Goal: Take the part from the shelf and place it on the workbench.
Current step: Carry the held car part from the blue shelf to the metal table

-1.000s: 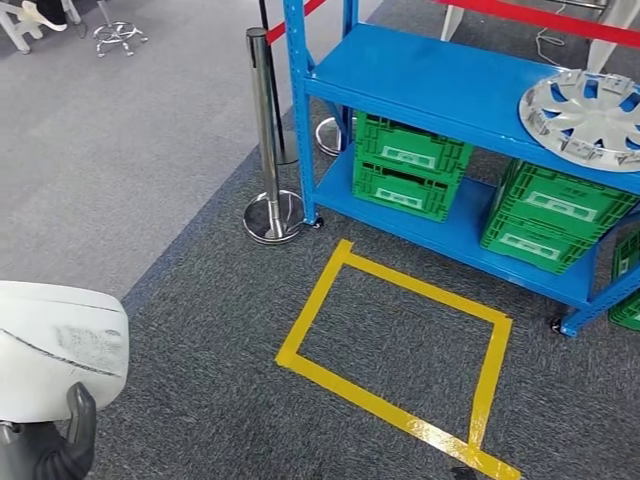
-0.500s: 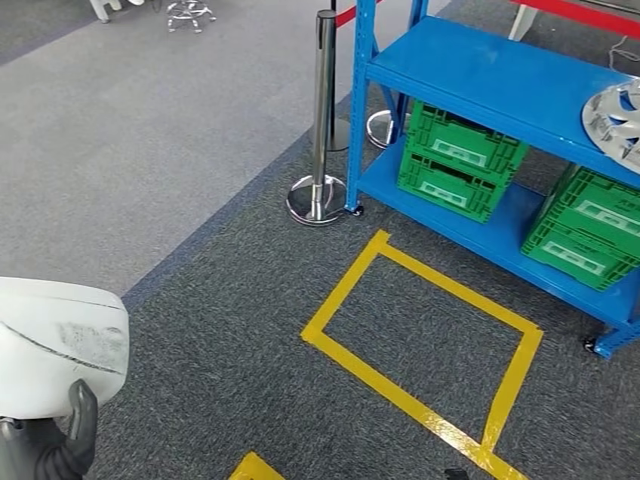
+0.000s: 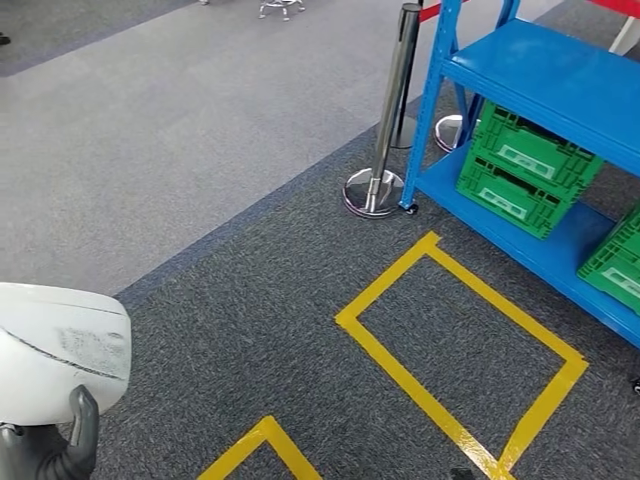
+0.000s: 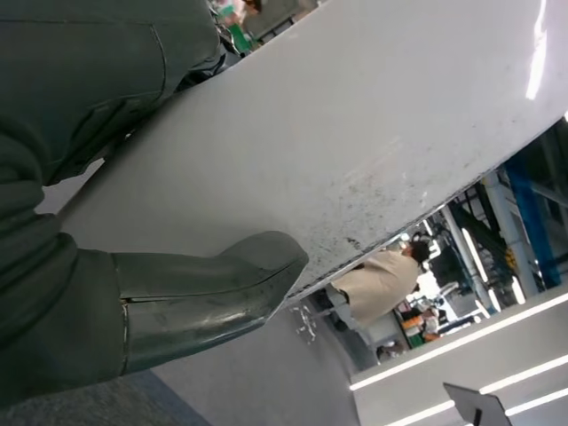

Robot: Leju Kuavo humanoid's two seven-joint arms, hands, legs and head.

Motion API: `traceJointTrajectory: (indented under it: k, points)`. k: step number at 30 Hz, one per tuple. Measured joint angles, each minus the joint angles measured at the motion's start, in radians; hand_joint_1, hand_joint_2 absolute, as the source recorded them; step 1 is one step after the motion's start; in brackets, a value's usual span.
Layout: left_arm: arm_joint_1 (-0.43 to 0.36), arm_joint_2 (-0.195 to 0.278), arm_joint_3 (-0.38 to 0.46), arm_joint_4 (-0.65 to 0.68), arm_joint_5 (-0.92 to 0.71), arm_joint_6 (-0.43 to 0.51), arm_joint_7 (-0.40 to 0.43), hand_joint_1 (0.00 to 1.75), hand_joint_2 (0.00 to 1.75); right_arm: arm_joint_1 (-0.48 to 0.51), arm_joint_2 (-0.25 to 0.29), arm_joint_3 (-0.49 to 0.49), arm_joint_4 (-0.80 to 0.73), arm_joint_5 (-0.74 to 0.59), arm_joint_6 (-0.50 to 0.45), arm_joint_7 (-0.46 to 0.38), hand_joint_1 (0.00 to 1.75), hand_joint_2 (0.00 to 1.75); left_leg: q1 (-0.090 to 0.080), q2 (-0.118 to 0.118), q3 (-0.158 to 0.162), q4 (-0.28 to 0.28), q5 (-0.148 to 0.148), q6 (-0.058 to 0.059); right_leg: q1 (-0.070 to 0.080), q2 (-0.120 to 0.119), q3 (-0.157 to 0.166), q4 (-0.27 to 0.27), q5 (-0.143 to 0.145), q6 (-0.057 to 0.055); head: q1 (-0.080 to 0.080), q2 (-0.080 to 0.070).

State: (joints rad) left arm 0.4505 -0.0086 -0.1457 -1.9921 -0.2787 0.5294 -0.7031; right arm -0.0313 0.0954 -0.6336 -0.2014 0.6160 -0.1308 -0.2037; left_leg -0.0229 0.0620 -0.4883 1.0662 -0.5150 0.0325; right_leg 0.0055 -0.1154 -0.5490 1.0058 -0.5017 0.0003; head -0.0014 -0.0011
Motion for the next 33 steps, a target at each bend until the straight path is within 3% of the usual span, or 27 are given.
traceJointTrajectory:
  k: [1,3,4,5,7,9,10,11,12,14,16,18,20,21,23,25,26,27,29,31,33]
  points:
    - [0.001,0.0,0.0,-0.002,0.003,-0.001,0.0,1.75,1.75,0.0,0.001,0.0,0.0,0.002,0.0,0.0,0.0,1.75,-0.007,0.015,0.026,-0.046,-0.01,0.009,-0.001,-0.012,-0.001,0.0,0.005,0.005,0.0,0.0]
    - [0.003,0.0,0.001,-0.006,0.008,-0.002,0.0,1.75,1.75,-0.004,0.002,0.0,0.0,0.006,-0.001,-0.001,0.0,1.75,-0.011,0.007,0.038,-0.09,-0.014,0.018,-0.004,-0.03,-0.004,-0.001,0.012,0.016,-0.001,0.0]
    - [0.006,-0.002,0.002,-0.007,0.01,-0.003,0.0,1.75,1.75,-0.005,0.002,0.0,0.0,0.008,-0.001,-0.001,0.0,1.75,-0.009,-0.001,0.038,-0.106,-0.008,0.02,-0.006,-0.015,-0.011,0.005,0.007,0.021,-0.001,0.0]
    - [0.007,-0.003,0.002,-0.008,0.011,-0.003,0.0,1.75,1.75,-0.005,0.002,0.0,0.0,0.01,-0.002,-0.001,0.0,1.75,-0.006,-0.011,0.037,-0.121,-0.001,0.023,-0.008,0.014,-0.022,0.026,-0.009,0.025,0.0,0.0]
    - [0.008,-0.007,0.003,-0.01,0.014,-0.002,0.0,1.75,1.75,-0.001,0.003,-0.001,0.0,0.014,-0.002,-0.001,0.0,1.75,-0.002,-0.034,0.027,-0.132,0.014,0.024,-0.011,0.087,-0.065,0.125,-0.069,0.032,0.003,0.0]
    - [0.009,-0.01,0.004,-0.01,0.016,-0.002,0.0,1.75,1.75,0.005,0.003,-0.001,0.0,0.018,-0.002,0.0,0.0,1.75,-0.002,-0.059,0.012,-0.128,0.023,0.025,-0.012,0.112,-0.108,0.246,-0.122,0.039,0.005,0.0]
    - [0.01,-0.011,0.004,-0.01,0.016,-0.003,0.0,1.75,1.75,0.007,0.003,-0.002,0.0,0.021,-0.002,0.001,0.0,1.75,-0.001,-0.072,0.006,-0.123,0.026,0.024,-0.013,0.114,-0.113,0.269,-0.125,0.042,0.005,0.0]
    - [0.01,-0.011,0.004,-0.01,0.016,-0.003,0.0,1.75,1.75,0.008,0.002,-0.002,0.0,0.023,-0.002,0.001,0.0,1.75,0.0,-0.085,0.0,-0.117,0.028,0.022,-0.014,0.115,-0.098,0.252,-0.108,0.045,0.005,0.0]
    - [0.01,-0.011,0.004,-0.01,0.016,-0.004,0.0,1.75,1.75,0.007,0.002,-0.002,0.0,0.025,-0.002,0.0,0.0,1.75,0.001,-0.097,-0.006,-0.107,0.027,0.019,-0.017,0.12,-0.066,0.197,-0.078,0.048,0.005,0.0]
    - [0.01,-0.011,0.005,-0.011,0.017,-0.005,0.0,1.75,1.75,0.006,0.002,-0.002,0.0,0.03,-0.002,-0.001,0.0,1.75,0.004,-0.12,-0.022,-0.079,0.021,0.01,-0.026,0.159,0.006,0.069,-0.039,0.052,0.005,0.0]
    - [0.01,-0.011,0.005,-0.012,0.017,-0.005,0.0,1.75,1.75,0.006,0.002,-0.002,0.0,0.036,-0.002,-0.001,0.0,1.75,0.004,-0.14,-0.044,-0.055,0.017,-0.002,-0.029,0.189,0.034,0.017,-0.041,0.044,0.004,0.0]
    - [0.013,-0.01,0.006,-0.013,0.017,-0.004,0.0,1.75,1.75,0.006,0.003,-0.002,0.0,0.041,-0.003,-0.002,0.0,1.75,0.005,-0.159,-0.06,-0.046,0.022,-0.011,-0.028,0.175,0.033,0.018,-0.041,0.03,0.004,0.0]
    - [0.016,-0.011,0.008,-0.015,0.019,-0.004,0.0,1.75,1.75,0.005,0.003,-0.003,0.0,0.044,-0.004,-0.003,0.0,1.75,0.006,-0.139,-0.076,-0.022,0.009,-0.022,-0.032,0.152,0.032,0.016,-0.037,0.018,0.0,0.0]
    - [0.015,-0.011,0.01,-0.015,0.02,-0.005,0.0,1.75,1.75,0.005,0.003,-0.004,0.0,0.046,-0.005,-0.004,0.0,1.75,0.007,-0.117,-0.094,0.016,-0.013,-0.028,-0.033,0.139,0.032,0.014,-0.036,0.014,-0.004,0.0]
    - [0.012,-0.011,0.01,-0.016,0.023,-0.009,0.0,1.75,1.75,0.005,0.002,-0.007,0.0,0.049,-0.006,-0.006,0.0,1.75,0.015,-0.08,-0.156,0.143,-0.073,-0.041,-0.031,0.112,0.031,0.014,-0.037,0.008,-0.01,0.0]
    - [0.012,-0.011,0.01,-0.016,0.025,-0.011,0.0,1.75,1.75,0.005,0.002,-0.009,0.0,0.051,-0.006,-0.006,0.0,1.75,0.024,-0.074,-0.206,0.241,-0.098,-0.049,-0.031,0.084,0.031,0.014,-0.039,0.008,-0.01,0.0]
    - [0.013,-0.011,0.011,-0.016,0.026,-0.013,0.0,1.75,1.75,0.005,0.002,-0.01,0.0,0.051,-0.006,-0.006,0.0,1.75,0.028,-0.073,-0.206,0.237,-0.083,-0.051,-0.031,0.071,0.033,0.014,-0.041,0.008,-0.01,0.0]
    - [0.013,-0.011,0.011,-0.016,0.026,-0.015,0.0,1.75,1.75,0.004,0.002,-0.011,0.0,0.052,-0.006,-0.006,0.0,1.75,0.03,-0.067,-0.186,0.193,-0.05,-0.05,-0.031,0.059,0.036,0.014,-0.043,0.01,-0.01,0.0]
    - [0.01,-0.011,0.011,-0.016,0.026,-0.018,0.0,1.75,1.75,0.001,0.002,-0.015,0.0,0.054,-0.005,-0.006,0.0,1.75,0.027,-0.031,-0.119,0.055,0.014,-0.046,-0.03,0.039,0.042,0.013,-0.049,0.018,-0.01,0.0]
    - [0.005,-0.011,0.011,-0.016,0.027,-0.019,0.0,1.75,1.75,0.0,0.002,-0.018,0.0,0.057,-0.005,-0.008,0.0,1.75,0.017,0.001,-0.082,-0.026,0.029,-0.036,-0.027,0.022,0.043,0.01,-0.055,0.029,-0.011,0.0]
    - [0.004,-0.011,0.012,-0.017,0.027,-0.019,0.0,1.75,1.75,-0.002,0.002,-0.021,0.0,0.059,-0.005,-0.008,0.0,1.75,0.009,-0.007,-0.081,-0.038,0.022,-0.024,-0.027,0.002,0.051,0.002,-0.057,0.039,-0.011,0.0]
